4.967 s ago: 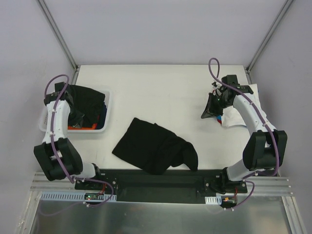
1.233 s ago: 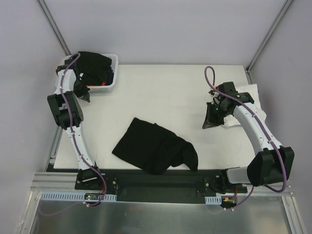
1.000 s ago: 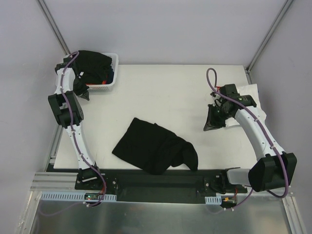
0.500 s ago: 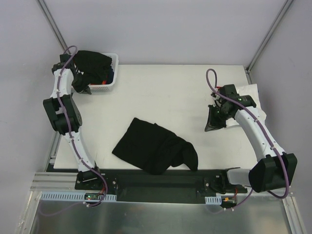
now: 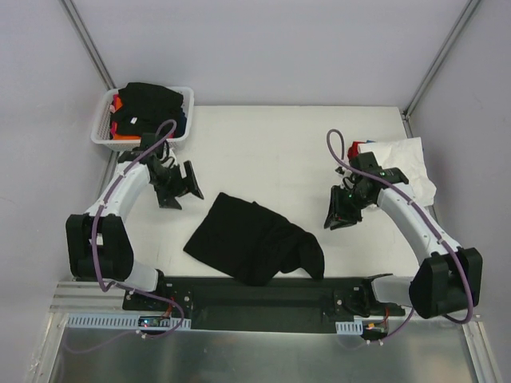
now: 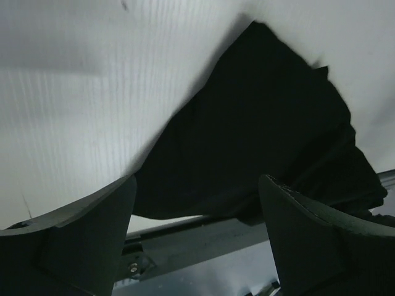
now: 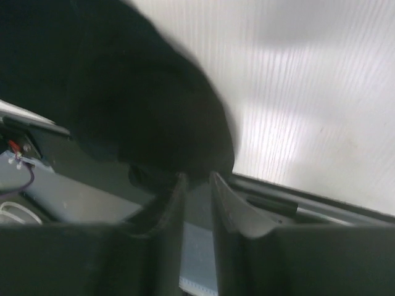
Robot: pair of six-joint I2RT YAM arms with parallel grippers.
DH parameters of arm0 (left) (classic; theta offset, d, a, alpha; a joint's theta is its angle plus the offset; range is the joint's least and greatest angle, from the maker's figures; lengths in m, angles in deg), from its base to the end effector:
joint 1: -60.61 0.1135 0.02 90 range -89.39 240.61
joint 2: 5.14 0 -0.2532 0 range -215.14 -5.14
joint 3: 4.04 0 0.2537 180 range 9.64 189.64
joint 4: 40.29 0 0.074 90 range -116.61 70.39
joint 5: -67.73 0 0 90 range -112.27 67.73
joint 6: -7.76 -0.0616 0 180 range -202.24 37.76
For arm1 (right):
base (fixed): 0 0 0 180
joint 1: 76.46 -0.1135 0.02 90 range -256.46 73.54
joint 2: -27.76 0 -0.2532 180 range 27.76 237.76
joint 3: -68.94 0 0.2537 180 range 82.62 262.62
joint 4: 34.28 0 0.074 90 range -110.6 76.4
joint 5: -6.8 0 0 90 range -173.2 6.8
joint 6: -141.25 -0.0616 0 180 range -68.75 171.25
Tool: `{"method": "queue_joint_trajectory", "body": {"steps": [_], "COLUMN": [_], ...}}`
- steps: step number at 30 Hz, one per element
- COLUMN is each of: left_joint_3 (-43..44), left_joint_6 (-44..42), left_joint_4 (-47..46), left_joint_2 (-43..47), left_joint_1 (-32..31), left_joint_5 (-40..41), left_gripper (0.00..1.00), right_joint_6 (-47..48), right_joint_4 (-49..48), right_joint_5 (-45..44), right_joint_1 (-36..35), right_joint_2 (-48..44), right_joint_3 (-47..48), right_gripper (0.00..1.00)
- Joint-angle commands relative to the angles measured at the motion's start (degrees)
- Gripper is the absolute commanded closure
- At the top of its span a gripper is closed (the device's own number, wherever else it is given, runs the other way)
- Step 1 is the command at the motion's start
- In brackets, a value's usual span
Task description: Fold and stack the t-shirts
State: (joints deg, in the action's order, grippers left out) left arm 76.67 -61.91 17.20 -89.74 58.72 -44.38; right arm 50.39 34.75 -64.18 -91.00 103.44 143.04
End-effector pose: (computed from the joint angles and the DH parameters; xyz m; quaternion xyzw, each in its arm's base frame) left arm 0.3111 -0.0335 0.2333 -0.1056 0.9463 -0.2291 0.2022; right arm 0.2417 0.0834 0.2271 -0.1434 0.9619 0.1836 0.1428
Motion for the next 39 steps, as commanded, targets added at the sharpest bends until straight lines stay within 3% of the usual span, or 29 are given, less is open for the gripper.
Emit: {"method": "queue_joint_trajectory", "body": {"steps": [1, 2, 3, 4, 9, 10, 11, 12, 13, 14, 15, 17, 18, 19, 20, 21, 22, 23, 25, 26, 29, 30, 31, 32, 34, 36, 37, 39], "left_joint_3": [-7.9, -9.0, -10.1, -11.7, -15.3, -16.1, -16.4, -16.6, -16.3, -16.1, -15.9, -15.3, -14.6, -14.1, -13.4, -11.6, -10.7, -9.8, -7.2, -6.3, -1.9, 0.8, 2.0, 3.4, 7.1, 10.3, 10.7, 9.8], "left_joint_6": [-0.2, -0.2, -0.1, 0.1, 0.2, 0.1, 0.1, 0.1, 0.1, 0.3, 0.6, 1.4, 1.5, 2.2, 2.6, 2.9, 3.6, 4.1, 5.5, 6.0, 7.1, 7.4, 7.6, 7.7, 8.0, 4.5, 4.4, 4.1], "left_joint_4": [0.5, 0.4, 0.4, 0.4, 0.5, 0.4, 0.4, 0.4, 0.4, 0.4, 0.4, 0.4, 0.5, 1.0, 1.7, 2.8, 4.2, 5.0, 6.2, 6.5, 9.8, 11.4, 12.8, 15.8, 18.6, 21.1, 21.1, 18.8], "left_joint_2": [6.0, 6.6, 7.3, 8.2, 9.6, 9.9, 10.0, 10.2, 10.6, 10.9, 11.6, 12.3, 12.4, 12.3, 12.1, 11.6, 11.5, 11.2, 10.8, 10.7, 8.3, 6.7, 6.0, 5.2, 3.5, 2.9, 3.6, 6.9], "left_joint_1": [0.0, 0.0, 0.0, 0.0, -0.4, -0.7, -1.1, -1.4, -1.9, -2.4, -2.4, -2.6, -2.5, -2.6, -2.6, -2.6, -2.6, -2.6, -2.6, -2.6, -2.6, -2.6, -2.6, -2.6, -2.6, -2.6, -2.5, -2.3], "left_joint_5": [-3.1, -3.4, -4.7, -5.3, -7.2, -7.8, -7.9, -8.5, -8.7, -9.3, -9.2, -9.2, -9.1, -8.6, -8.0, -6.7, -6.1, -5.4, -3.8, -3.6, -4.3, -4.0, -2.0, -0.7, 5.5, 7.4, 10.9, 12.5], "left_gripper": [0.18, 0.18, 0.18, 0.18, 0.22, 0.22, 0.22, 0.23, 0.24, 0.25, 0.27, 0.44, 0.61, 0.88, 1.0, 1.0, 1.0, 1.0, 1.0, 0.92, 0.85, 0.84, 0.84, 0.84, 0.86, 1.0, 1.0, 1.0], "right_joint_6": [-0.5, -0.6, -0.8, -1.1, -1.7, -1.4, -1.3, -1.7, -2.0, -3.0, -3.4, -4.0, -4.3, -4.5, -4.8, -5.2, -5.0, -4.5, -2.7, -2.2, -0.6, -0.8, -2.2, -2.7, -3.8, -5.2, -5.7, -15.4], "right_joint_4": [-2.8, -2.7, -2.5, -2.3, 0.2, 0.5, 0.5, 0.8, 0.9, 1.2, 2.1, 2.5, 2.6, 3.0, 4.3, 6.6, 7.2, 6.8, 6.0, 6.3, 7.0, 7.1, 7.0, 7.8, 8.2, 9.0, 8.9, 12.1], "right_joint_5": [5.3, 5.5, 5.7, 6.0, 5.3, 5.7, 6.0, 6.5, 6.7, 6.6, 6.0, 5.5, 3.8, 1.4, -2.6, -12.1, -16.3, -22.8, -26.5, -28.4, -23.3, -21.2, -20.2, -19.5, -19.6, -24.5, -26.2, -37.4], "right_joint_1": [-0.5, -0.5, -0.5, -0.5, -0.7, -0.7, -0.7, -0.6, -0.7, -0.7, -0.7, -0.7, -0.8, -0.9, -1.8, -2.5, -2.9, -3.1, -2.9, -2.9, -3.0, -2.9, -2.9, -3.0, -2.9, -2.9, -2.9, -2.9], "right_joint_2": [-7.8, -8.2, -8.7, -8.8, -12.0, -13.1, -13.5, -14.1, -14.3, -14.8, -14.9, -16.9, -18.2, -20.1, -22.0, -26.6, -29.1, -31.4, -36.6, -37.1, -34.6, -33.5, -30.4, -28.7, -24.2, -22.9, -23.8, -25.1], "right_joint_3": [-3.2, -3.5, -3.6, -3.7, -2.5, -2.1, -1.5, -1.1, -0.8, 0.0, 0.4, 0.7, 1.3, 2.1, 3.5, 7.0, 8.2, 8.9, 7.3, 6.4, 3.9, 3.7, 3.1, 3.3, 4.9, 6.6, 7.3, 7.4], "right_gripper": [0.68, 0.64, 0.23, 0.02, 0.01, 0.07, 0.2, 0.58, 0.86, 0.99, 0.99, 0.99, 0.99, 0.99, 0.9, 0.13, 0.04, 0.04, 0.04, 0.04, 0.01, 0.25, 0.57, 0.98, 0.99, 0.99, 0.99, 0.99]}}
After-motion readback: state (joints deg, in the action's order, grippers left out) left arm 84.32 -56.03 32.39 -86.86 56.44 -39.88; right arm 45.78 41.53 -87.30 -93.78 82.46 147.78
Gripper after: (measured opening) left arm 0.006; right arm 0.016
